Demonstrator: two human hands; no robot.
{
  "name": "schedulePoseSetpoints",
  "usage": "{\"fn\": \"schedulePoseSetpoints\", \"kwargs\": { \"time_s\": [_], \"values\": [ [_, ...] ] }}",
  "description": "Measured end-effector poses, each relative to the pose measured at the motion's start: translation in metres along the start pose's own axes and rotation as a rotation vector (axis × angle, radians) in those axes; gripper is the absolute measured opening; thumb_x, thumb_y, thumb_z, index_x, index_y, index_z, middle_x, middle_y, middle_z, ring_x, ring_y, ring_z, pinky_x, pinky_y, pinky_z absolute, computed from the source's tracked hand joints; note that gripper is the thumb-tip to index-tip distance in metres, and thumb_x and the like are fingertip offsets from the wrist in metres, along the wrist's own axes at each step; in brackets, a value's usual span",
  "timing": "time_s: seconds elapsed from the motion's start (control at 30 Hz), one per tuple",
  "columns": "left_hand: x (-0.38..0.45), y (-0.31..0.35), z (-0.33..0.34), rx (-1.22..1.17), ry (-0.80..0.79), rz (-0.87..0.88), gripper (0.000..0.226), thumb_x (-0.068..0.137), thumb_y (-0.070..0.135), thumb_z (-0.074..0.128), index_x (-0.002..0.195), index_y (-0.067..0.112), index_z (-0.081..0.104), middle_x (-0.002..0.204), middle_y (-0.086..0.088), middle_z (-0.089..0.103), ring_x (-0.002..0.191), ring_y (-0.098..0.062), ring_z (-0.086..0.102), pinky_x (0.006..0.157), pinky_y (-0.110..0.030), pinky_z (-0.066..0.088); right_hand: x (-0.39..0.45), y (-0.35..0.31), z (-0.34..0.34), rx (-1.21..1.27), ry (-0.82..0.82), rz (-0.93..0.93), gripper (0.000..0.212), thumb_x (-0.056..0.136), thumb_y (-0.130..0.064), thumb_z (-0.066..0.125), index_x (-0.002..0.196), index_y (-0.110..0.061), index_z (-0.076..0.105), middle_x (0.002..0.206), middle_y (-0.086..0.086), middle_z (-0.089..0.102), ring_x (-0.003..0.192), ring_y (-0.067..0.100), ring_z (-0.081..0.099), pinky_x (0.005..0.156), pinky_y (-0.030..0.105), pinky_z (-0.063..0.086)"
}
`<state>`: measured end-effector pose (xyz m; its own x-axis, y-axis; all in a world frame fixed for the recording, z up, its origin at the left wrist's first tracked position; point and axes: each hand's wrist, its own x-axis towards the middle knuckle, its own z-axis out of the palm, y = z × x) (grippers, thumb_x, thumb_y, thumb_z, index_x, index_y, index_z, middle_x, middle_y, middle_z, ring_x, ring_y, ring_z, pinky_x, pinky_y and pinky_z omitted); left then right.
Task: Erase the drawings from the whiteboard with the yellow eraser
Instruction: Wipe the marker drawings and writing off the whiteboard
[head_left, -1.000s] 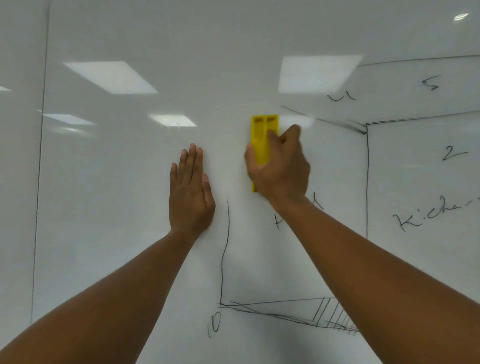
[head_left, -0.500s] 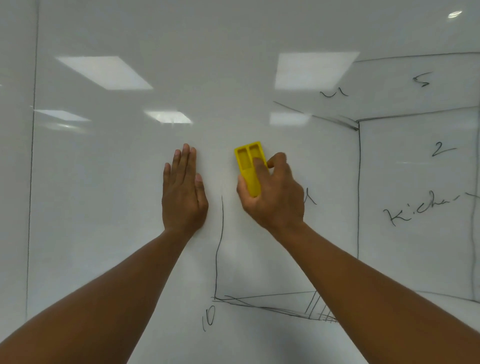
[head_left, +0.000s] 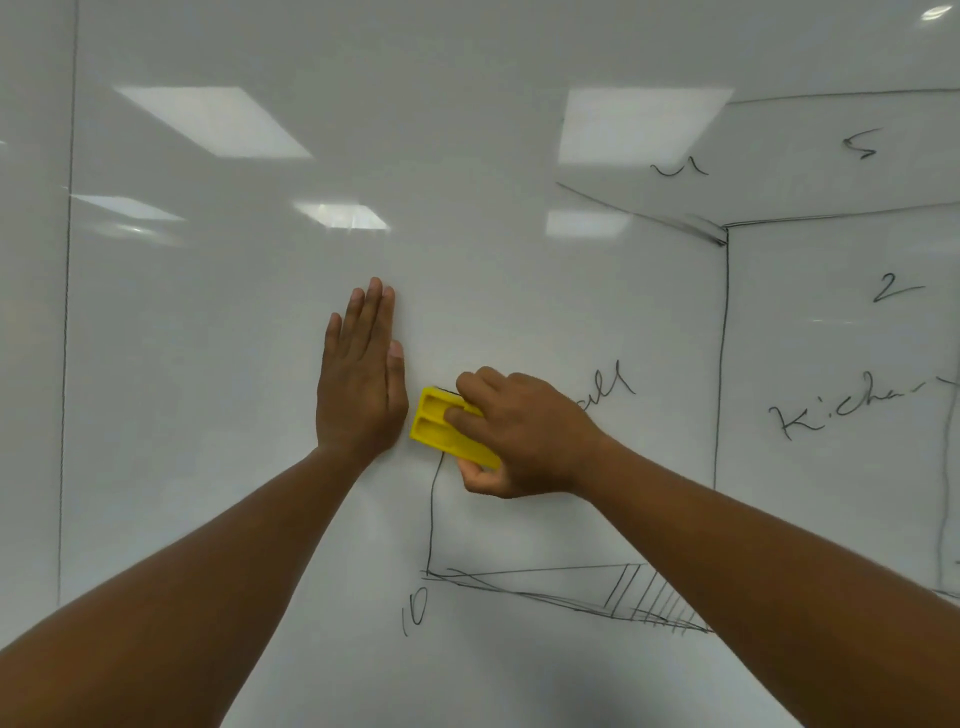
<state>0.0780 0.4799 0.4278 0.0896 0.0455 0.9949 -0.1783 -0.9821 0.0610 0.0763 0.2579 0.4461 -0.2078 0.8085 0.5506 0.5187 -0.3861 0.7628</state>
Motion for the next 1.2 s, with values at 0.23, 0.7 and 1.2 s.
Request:
{"fn": "schedulePoseSetpoints", "kwargs": {
  "time_s": [0.23,0.7,1.2],
  "values": [
    [-0.005,0.000,-0.001,-0.009,-0.021,-0.008,0.055,0.106,0.023,0.025,0.159,0.014,0.018,0.167,0.001,0.014,0.154,-0.012,0.006,0.126,-0.035,0.003,0.010,0.024,-0.020,-0.033,0.121,0.299,0.039,0.068,-0.039,0.068,0.095,-0.011,0.068,0.089,0.011,0.055,0.076,0.028,0.050,0.052,0.030,0.039],
    [-0.011,-0.002,-0.001,-0.002,-0.018,0.003,0.054,0.106,0.025,0.022,0.159,0.013,0.019,0.166,-0.001,0.015,0.154,-0.013,0.006,0.126,-0.036,0.004,-0.018,-0.034,0.010,0.098,-0.250,-0.267,0.039,0.070,-0.045,0.068,0.096,-0.016,0.068,0.105,0.008,0.060,0.085,0.023,0.055,0.064,0.030,0.040],
    [-0.023,-0.002,0.000,-0.010,-0.028,-0.034,0.054,0.106,0.024,0.022,0.159,0.015,0.017,0.167,0.001,0.014,0.154,-0.012,0.005,0.126,-0.035,0.002,-0.026,-0.098,0.040,0.197,-0.515,-0.328,0.039,0.082,-0.045,0.058,0.110,-0.019,0.062,0.129,0.005,0.047,0.102,0.021,0.049,0.077,0.033,0.039]
  ]
}}
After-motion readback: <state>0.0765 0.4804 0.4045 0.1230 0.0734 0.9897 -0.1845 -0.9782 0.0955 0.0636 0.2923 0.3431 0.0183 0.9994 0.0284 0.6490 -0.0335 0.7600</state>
